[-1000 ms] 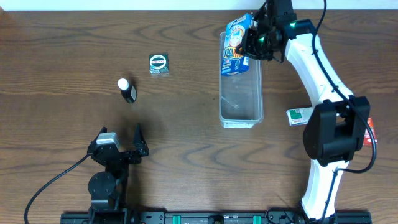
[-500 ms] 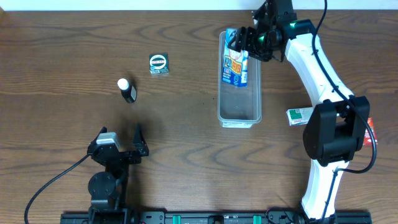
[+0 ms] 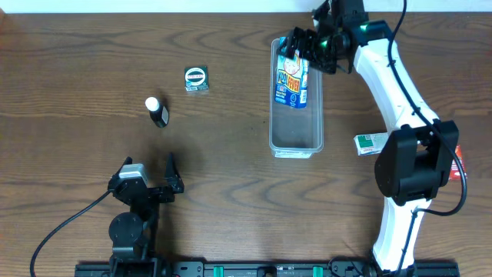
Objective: Pack container
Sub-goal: 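Carry the blue box left and lower it into the clear container, then open the right gripper and withdraw it to the right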
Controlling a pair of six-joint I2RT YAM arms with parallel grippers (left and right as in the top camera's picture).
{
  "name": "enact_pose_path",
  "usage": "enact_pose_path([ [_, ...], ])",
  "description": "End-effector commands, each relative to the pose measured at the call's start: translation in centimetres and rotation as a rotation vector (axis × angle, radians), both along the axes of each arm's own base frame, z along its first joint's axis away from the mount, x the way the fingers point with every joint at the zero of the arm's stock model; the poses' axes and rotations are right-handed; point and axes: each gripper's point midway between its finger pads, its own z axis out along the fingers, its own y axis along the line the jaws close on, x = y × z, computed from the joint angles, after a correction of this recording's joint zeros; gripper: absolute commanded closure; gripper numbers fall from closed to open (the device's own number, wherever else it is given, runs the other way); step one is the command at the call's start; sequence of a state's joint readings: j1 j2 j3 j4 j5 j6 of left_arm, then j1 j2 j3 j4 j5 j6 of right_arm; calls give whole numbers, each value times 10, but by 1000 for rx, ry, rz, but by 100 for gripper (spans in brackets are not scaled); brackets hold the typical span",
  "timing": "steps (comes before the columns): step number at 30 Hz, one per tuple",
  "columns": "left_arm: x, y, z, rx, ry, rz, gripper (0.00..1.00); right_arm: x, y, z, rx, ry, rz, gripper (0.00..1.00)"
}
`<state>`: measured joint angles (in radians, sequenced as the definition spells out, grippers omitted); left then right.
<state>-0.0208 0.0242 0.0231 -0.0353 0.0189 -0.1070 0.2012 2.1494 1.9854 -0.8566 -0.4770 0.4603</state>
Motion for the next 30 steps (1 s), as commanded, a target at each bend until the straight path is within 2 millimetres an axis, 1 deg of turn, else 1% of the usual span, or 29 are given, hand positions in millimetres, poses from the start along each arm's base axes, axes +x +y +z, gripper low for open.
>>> enact_pose_path([
  [1,-1,4,-17,11,50,22,2,6,-1,34,-18,-72,-9,1],
  [5,-1,4,-17,11,51,22,2,7,-11,55,-74,-104,-34,1],
  [9,-1,4,-17,11,51,22,2,5,-18,65,-108,-116,-53,1],
  [22,-1,4,-17,11,51,22,2,3,-21,62,-145,-122,-36,1],
  [24,-1,4,-17,11,50,22,2,2,-22,65,-148,-127,-33,1],
  [26,-1,4,-17,11,51,22,2,2,-30,71,-172,-143,-52,1],
  [29,-1,4,-17,11,51,22,2,-2,-58,88,-254,-171,-125,1],
  [30,-1,4,-17,11,51,22,2,-7,-70,98,-284,-182,-152,1],
])
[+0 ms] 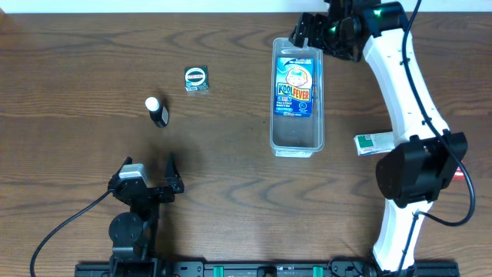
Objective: Pack container
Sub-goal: 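Open the right gripper and withdraw it to the right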
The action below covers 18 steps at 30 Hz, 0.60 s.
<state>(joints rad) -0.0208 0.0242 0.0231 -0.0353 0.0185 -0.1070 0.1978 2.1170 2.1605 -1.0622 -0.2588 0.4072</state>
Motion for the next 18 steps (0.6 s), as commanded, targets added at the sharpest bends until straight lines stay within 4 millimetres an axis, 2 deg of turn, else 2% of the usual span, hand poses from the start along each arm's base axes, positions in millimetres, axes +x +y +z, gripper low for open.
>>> enact_pose_path([
  [1,-1,4,-17,11,51,22,2,-9,-38,60,-104,-136,-70,1],
  [3,-1,4,-17,11,51,22,2,-20,-51,75,-162,-158,-77,1],
  [6,-1,4,-17,11,51,22,2,-47,-87,92,-322,-152,-173,1],
  [9,-1,4,-17,11,50,22,2,-63,-102,99,-380,-133,-204,1],
  [18,-1,4,-17,11,51,22,2,-119,-138,77,-473,111,-274,1],
])
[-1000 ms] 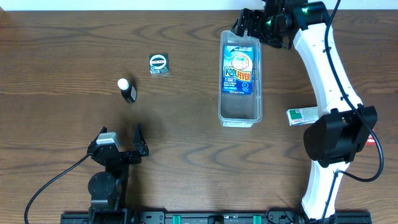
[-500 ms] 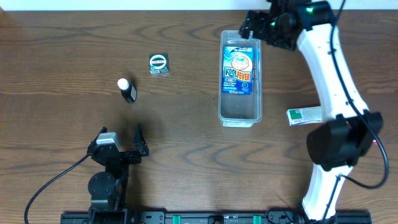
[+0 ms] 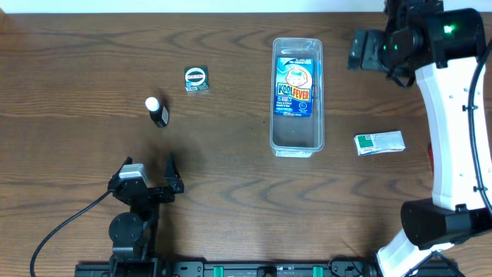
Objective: Pack container
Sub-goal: 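Open the right gripper and withdraw it to the right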
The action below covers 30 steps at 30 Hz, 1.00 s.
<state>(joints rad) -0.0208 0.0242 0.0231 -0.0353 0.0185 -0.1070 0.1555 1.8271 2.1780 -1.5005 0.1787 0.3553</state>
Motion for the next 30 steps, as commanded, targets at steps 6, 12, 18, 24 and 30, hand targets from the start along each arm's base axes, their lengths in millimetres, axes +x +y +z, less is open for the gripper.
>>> enact_pose_path([
  [6,-1,4,-17,11,51,22,2,-41,-44,-16,-10,161,-270,1],
  [12,-1,4,-17,11,51,22,2,-45,-43,-24,130,180,-450,1],
  [18,-1,4,-17,11,51,22,2,-57,-61,-49,183,213,-809,1],
  [24,-1,4,-17,11,51,22,2,-89,-72,-103,161,332,-1178,1],
  [30,-1,4,-17,11,51,22,2,-92,-75,-148,139,360,-1201,1],
])
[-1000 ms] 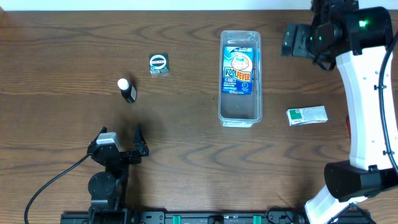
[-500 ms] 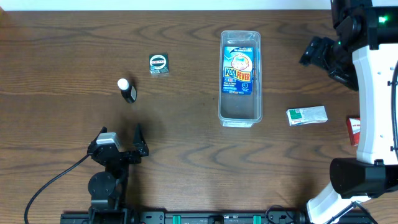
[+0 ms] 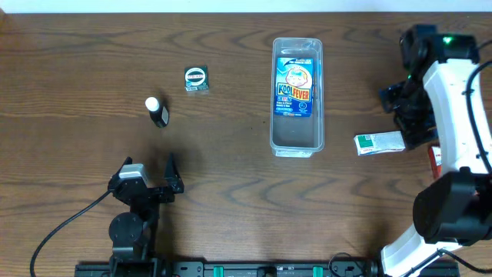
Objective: Pack container
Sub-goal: 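Open the right gripper and withdraw it to the right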
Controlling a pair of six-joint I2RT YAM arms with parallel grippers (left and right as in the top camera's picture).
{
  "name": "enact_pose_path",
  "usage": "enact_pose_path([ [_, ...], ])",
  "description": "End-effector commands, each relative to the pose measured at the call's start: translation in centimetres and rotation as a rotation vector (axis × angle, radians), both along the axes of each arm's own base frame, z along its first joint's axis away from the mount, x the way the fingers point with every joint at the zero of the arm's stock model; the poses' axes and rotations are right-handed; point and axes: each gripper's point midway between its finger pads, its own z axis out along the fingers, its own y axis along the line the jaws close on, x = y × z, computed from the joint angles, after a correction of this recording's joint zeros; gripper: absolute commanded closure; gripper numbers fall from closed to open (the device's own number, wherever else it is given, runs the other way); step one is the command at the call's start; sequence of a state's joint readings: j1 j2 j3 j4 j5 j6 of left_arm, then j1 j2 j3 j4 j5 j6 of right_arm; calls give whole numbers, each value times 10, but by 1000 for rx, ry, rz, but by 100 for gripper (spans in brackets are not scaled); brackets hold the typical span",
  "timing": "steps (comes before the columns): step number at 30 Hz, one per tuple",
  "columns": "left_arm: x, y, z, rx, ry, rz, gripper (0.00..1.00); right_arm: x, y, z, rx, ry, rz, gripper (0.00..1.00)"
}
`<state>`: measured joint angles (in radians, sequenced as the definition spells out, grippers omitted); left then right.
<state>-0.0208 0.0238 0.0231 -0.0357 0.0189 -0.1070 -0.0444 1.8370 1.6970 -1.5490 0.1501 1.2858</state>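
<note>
A clear plastic container [image 3: 297, 138] stands at the middle right of the table. A blue Kool Fever packet [image 3: 296, 91] lies flat inside it, in the far half. My right gripper [image 3: 405, 115] hangs just beside the right end of a green-and-white packet [image 3: 377, 143], and its jaws look parted with nothing in them. On the left lie a small green-and-white box [image 3: 197, 79] and a black bottle with a white cap [image 3: 157, 111]. My left gripper [image 3: 149, 165] rests open near the front left.
A red item [image 3: 435, 158] shows partly behind the right arm near the right edge. The right arm's white links [image 3: 453, 100] run down the right side. The table's front edge carries the arm mounts [image 3: 231, 269].
The right gripper has moved from beside the container's far right corner down to the green-and-white packet on the right. The blue packet, box, bottle and left arm have not moved.
The right gripper held the blue packet tilted over the container's far end. Then the packet lay flat inside and the gripper stood at the far rim. It then stood off to the right, and is now at the green-and-white packet.
</note>
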Motion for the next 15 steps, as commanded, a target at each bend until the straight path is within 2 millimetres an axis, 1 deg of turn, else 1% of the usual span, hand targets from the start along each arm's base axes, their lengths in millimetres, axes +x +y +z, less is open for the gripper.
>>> enact_pose_path([
  [1,-1,4,-17,11,51,22,2,-6,-5,-18,-23,15,-93,1],
  [3,-1,4,-17,11,51,22,2,-3,-9,-25,-47,4,-88,1],
  [4,-1,4,-17,11,51,22,2,-1,-14,-27,-76,-3,-76,1],
  [6,-1,4,-17,11,51,22,2,1,-23,-28,-117,-13,-59,1],
  [9,-1,4,-17,11,51,22,2,0,-32,-27,-124,-13,-83,1],
  [12,-1,4,-17,11,51,22,2,0,-54,-28,-122,-22,-101,1],
  [14,-1,4,-17,11,51,22,2,3,-66,-29,-87,-31,-48,1],
  [15,-1,4,-17,11,50,22,2,6,-68,-31,-54,-42,8,1],
])
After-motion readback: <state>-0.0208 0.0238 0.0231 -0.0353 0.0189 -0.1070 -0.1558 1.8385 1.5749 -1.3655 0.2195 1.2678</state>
